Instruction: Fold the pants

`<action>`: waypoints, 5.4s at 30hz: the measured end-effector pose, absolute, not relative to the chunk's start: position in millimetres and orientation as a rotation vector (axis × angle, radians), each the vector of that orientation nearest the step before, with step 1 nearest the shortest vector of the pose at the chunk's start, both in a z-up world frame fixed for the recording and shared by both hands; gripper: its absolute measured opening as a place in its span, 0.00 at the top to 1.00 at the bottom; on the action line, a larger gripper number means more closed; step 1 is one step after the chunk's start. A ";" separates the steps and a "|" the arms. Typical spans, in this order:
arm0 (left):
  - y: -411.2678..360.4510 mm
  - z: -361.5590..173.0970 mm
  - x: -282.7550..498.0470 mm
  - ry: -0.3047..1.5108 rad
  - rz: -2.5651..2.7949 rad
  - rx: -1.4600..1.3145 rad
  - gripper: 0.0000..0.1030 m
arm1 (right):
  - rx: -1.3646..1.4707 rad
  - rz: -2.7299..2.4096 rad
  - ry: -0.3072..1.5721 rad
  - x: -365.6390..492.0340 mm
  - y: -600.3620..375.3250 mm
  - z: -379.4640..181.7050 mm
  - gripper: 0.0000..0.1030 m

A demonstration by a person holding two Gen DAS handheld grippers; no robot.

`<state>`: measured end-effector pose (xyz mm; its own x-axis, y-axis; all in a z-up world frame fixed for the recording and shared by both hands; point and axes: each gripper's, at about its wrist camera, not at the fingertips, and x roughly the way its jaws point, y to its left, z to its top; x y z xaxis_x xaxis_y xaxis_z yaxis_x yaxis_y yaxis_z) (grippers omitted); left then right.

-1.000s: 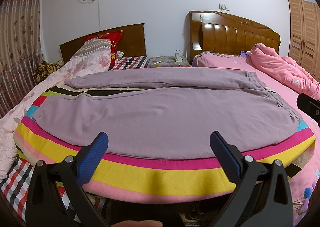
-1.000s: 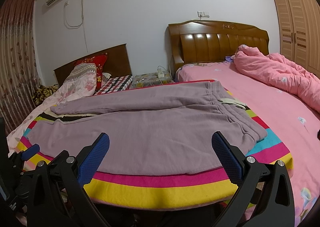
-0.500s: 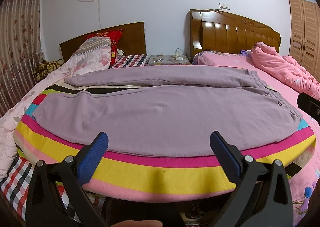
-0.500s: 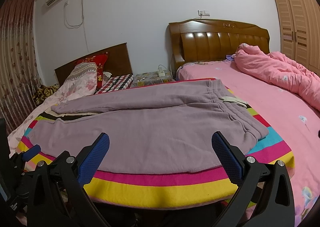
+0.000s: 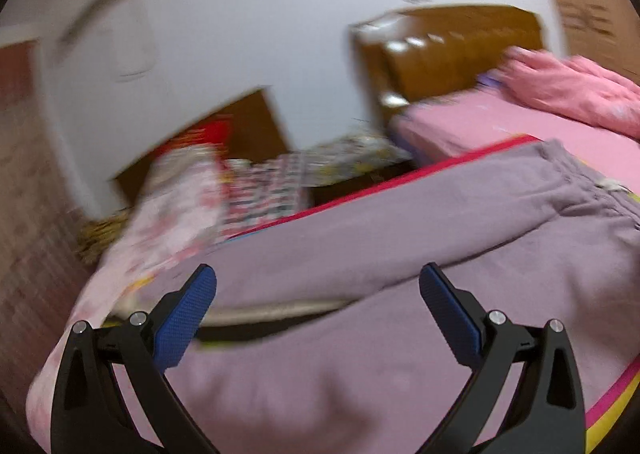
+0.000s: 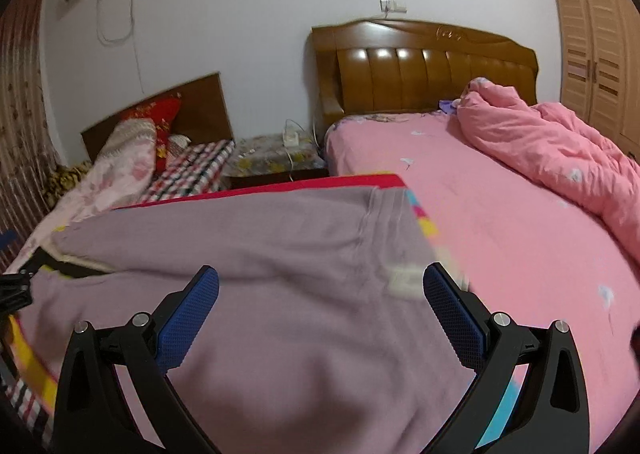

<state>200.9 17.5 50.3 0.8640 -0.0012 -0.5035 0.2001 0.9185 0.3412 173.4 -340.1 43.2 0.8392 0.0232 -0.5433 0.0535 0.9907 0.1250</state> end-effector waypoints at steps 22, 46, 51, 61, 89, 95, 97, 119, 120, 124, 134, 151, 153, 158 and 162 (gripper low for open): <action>-26.4 -64.0 557.1 0.965 -0.856 0.470 0.02 | -0.233 0.534 1.122 506.6 -355.3 -74.3 0.12; -13.1 39.9 400.1 0.640 -0.808 0.606 0.89 | -0.323 0.367 0.575 278.5 -327.3 61.7 0.86; 1.1 62.8 255.2 0.505 -0.725 0.699 0.89 | -0.230 0.373 0.539 187.3 -320.5 59.4 0.86; 10.7 -66.5 170.0 0.802 -0.650 0.482 0.78 | -0.065 0.303 0.813 108.8 -304.2 -43.7 0.73; 136.7 -79.3 165.8 0.890 -0.473 -0.545 0.02 | 0.730 -0.044 0.853 116.3 -360.5 -65.0 0.58; 160.6 -80.0 165.3 0.872 -0.409 -0.653 0.06 | 0.800 -0.021 0.817 90.6 -376.0 -79.6 0.81; 164.1 -79.6 168.4 0.878 -0.389 -0.688 0.07 | 0.795 -0.026 0.820 90.6 -375.4 -77.9 0.81; 170.3 -45.3 184.7 0.824 -0.328 -0.778 0.96 | 0.688 -0.004 0.762 80.5 -369.9 -46.4 0.86; 168.2 -31.8 179.9 0.800 -0.344 -0.744 0.96 | 0.679 0.017 0.739 81.2 -370.7 -33.7 0.86; 174.9 6.3 147.5 0.751 -0.380 -0.642 0.95 | 0.605 0.033 0.727 71.9 -369.5 -14.1 0.87; 164.7 -83.1 137.2 0.976 -0.281 -0.660 0.95 | 0.719 -0.020 0.800 51.2 -381.7 -59.0 0.88; 164.9 -78.1 124.8 0.970 -0.297 -0.646 0.94 | 0.782 -0.031 0.819 43.9 -391.2 -79.5 0.90; 165.9 -90.8 127.0 0.994 -0.290 -0.670 0.92 | 0.798 -0.022 0.806 42.0 -391.6 -80.4 0.87; 166.3 -85.3 124.6 0.945 -0.360 -0.725 0.45 | 0.830 0.039 0.790 38.1 -385.2 -71.5 0.47; 152.1 -81.0 124.4 0.936 -0.372 -0.680 0.43 | 0.774 0.089 0.824 42.2 -360.9 -70.6 0.53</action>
